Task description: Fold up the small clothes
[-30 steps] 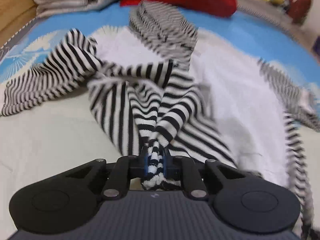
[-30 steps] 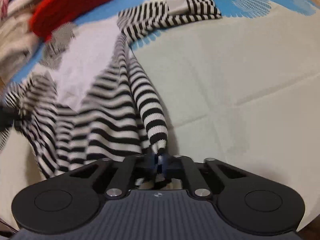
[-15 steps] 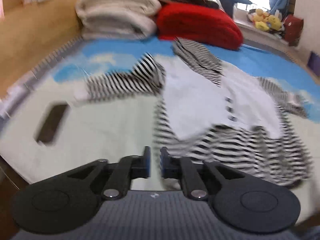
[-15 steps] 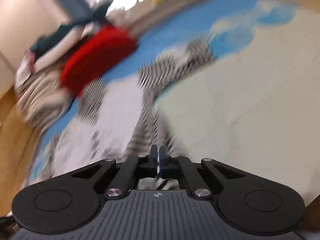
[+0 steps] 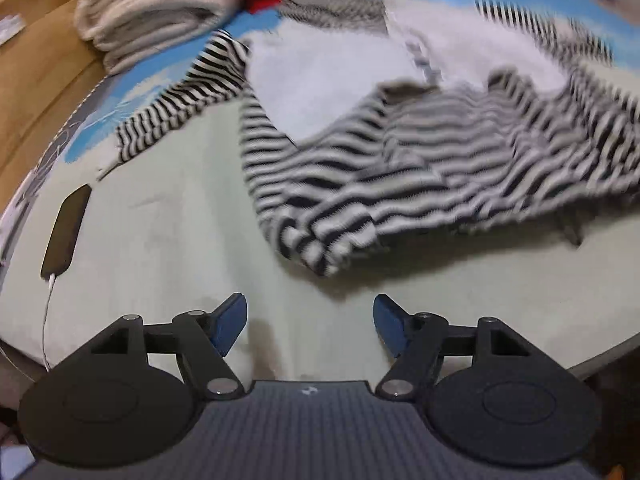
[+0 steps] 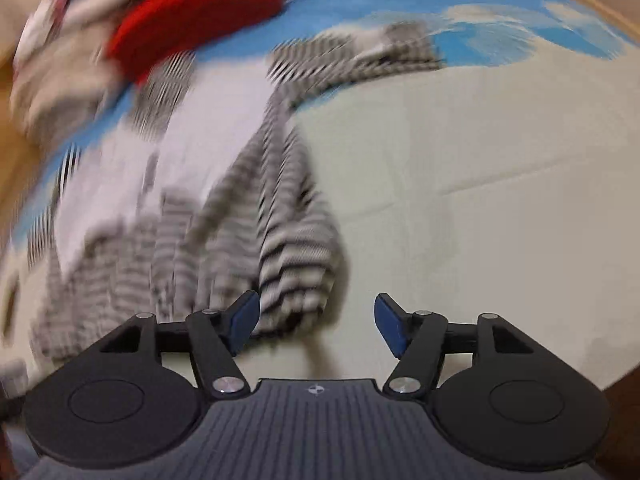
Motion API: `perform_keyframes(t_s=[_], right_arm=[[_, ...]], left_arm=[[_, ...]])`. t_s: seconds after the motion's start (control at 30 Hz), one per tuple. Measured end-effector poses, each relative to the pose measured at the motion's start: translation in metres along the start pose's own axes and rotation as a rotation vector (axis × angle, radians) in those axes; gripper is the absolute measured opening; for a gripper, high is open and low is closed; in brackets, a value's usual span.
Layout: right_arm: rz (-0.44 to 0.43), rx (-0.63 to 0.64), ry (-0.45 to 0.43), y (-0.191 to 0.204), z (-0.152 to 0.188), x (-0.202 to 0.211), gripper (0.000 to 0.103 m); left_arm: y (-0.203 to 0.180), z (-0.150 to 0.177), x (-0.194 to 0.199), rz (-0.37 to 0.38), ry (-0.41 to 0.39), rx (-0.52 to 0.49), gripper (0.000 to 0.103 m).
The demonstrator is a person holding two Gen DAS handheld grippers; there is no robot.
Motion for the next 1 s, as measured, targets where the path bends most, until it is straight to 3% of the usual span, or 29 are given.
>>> perform_keyframes(t_s=[0.1, 0.17, 0.27, 0.43, 0.53, 0.7, 0.8, 0.93, 1.0], right_arm=[[0.01, 0.012, 0.134, 0.007, 0.008, -0.022, 0.066], [0.043, 0.045, 0.18, 0.015, 0.014, -0.035, 0.065], [0.086, 0.111, 0.122, 0.029, 0.003, -0.044, 0.065], [0.0, -0.144, 0.003, 0.029, -0.05, -0.049, 0.063], [0.028, -0.22, -0.048, 0.03, -0.065, -0.053, 0.063], [0.095, -0.214, 0.013, 0.039, -0.058, -0.073, 0.062], [0.086, -0.192, 0.01, 0.04, -0.054, -0.069, 0.063], [-0.003, -0.23, 0.046, 0.028, -0.041, -0.054, 0.068], [-0.08, -0.244, 0.069, 0.02, -0.032, -0.042, 0.071]], left_arm=[[0.006, -0.014, -0.017, -0.002, 0.005, 0.066, 0.075], [0.02, -0.029, -0.022, 0.05, 0.001, 0.159, 0.075], [0.039, -0.056, -0.017, 0.071, -0.045, 0.218, 0.075], [0.063, -0.093, -0.01, 0.067, -0.123, 0.29, 0.077], [0.069, -0.111, -0.02, 0.084, -0.102, 0.32, 0.08], [0.059, -0.105, -0.042, 0.198, -0.023, 0.351, 0.08], [0.046, -0.096, -0.048, 0.251, 0.006, 0.344, 0.085], [0.03, -0.088, -0.061, 0.237, 0.05, 0.318, 0.085], [0.028, -0.087, -0.063, 0.203, 0.042, 0.303, 0.074]])
Point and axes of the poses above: each gripper's, at about its wrist camera, not at the fingertips, and x roughly against the way its jaws point, y to its left, z to its underside, the point moved 3 cm from there along -x, roughly the way its jaws point, and after that the axes turned 10 degrees about -x, right-handed, at the moved point
